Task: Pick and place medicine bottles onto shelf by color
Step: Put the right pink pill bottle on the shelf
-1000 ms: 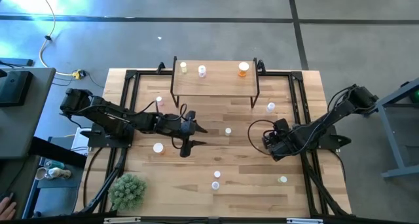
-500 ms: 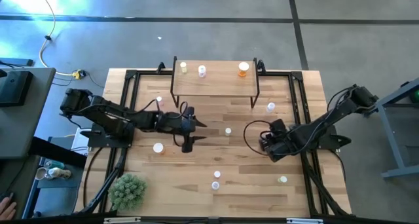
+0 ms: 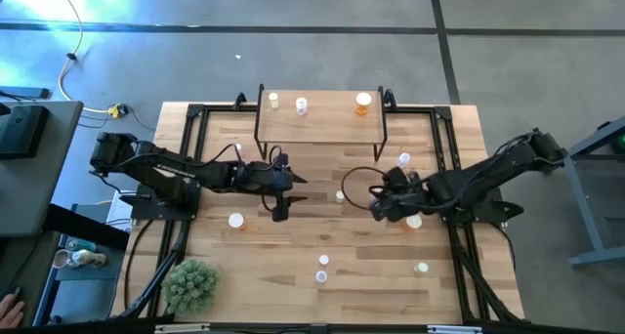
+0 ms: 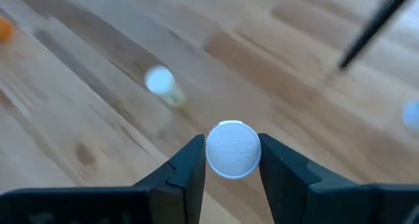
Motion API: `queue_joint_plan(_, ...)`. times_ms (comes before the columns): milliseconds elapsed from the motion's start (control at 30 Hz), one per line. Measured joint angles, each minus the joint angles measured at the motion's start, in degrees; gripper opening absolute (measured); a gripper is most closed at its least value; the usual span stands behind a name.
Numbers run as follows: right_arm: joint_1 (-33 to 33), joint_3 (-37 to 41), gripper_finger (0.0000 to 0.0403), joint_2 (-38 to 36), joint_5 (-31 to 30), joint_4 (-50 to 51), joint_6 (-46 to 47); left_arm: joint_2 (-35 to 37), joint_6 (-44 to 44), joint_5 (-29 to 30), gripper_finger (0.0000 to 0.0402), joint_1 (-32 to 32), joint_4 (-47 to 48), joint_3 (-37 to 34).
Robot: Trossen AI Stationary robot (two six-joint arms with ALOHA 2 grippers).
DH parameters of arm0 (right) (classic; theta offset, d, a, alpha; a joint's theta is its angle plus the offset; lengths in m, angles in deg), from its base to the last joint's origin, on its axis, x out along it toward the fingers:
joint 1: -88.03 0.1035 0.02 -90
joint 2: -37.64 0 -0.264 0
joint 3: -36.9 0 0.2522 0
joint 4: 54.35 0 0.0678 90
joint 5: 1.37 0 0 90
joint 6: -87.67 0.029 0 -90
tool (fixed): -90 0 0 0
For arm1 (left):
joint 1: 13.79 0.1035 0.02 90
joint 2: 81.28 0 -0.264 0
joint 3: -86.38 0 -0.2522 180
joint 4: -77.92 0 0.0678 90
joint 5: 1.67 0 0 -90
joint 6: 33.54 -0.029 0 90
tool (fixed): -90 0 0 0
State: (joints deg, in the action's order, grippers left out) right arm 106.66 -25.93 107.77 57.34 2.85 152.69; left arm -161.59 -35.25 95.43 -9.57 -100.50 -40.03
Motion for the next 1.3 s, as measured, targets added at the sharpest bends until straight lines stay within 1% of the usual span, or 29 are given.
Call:
queue_joint_plan(233, -5.55, -4.23, 0.0118, 0.00, 0.45, -5.57, -13.41, 0.00, 0.00, 0.00, 0.0220, 0.69, 0.16, 0.00)
queue_joint_plan(367, -8.52, -6.81, 0.0118, 0.77, 2.19, -7.40, -19.96, 0.00, 0.00, -0.02, 0.0220, 0.69, 0.42, 0.00)
queue_joint_plan(567, -13.20, -13.91, 0.0118, 5.88, 6.23, -7.08, -30.75, 0.00, 0.00, -0.02, 0.0220, 0.64, 0.43, 0.00)
queue_joint_plan(700, -16.16, -20.44, 0.0118, 9.66, 7.41, -3.72, -37.34, 0.00, 0.00, -0.02, 0.0220, 0.64, 0.51, 0.00)
queue_joint_plan(933, -22.24, -29.50, 0.0118, 12.39, 7.50, 1.83, -44.20, 0.00, 0.00, -0.04, 0.0220, 0.64, 0.77, 0.00)
queue_joint_plan(1067, -26.96, -32.62, 0.0118, 12.41, 7.54, 2.19, -46.85, 0.00, 0.00, -0.04, 0.0220, 0.64, 0.81, 0.00)
queue_joint_plan(1233, -33.45, -36.27, 0.0118, 12.44, 10.85, 1.78, -48.99, 0.00, -0.02, -0.04, 0.0220, 0.64, 0.81, 0.00)
queue_joint_plan(1300, -35.60, -37.70, 0.0118, 12.44, 10.95, 1.27, -49.69, 0.00, -0.02, -0.04, 0.0220, 0.64, 0.79, 0.00)
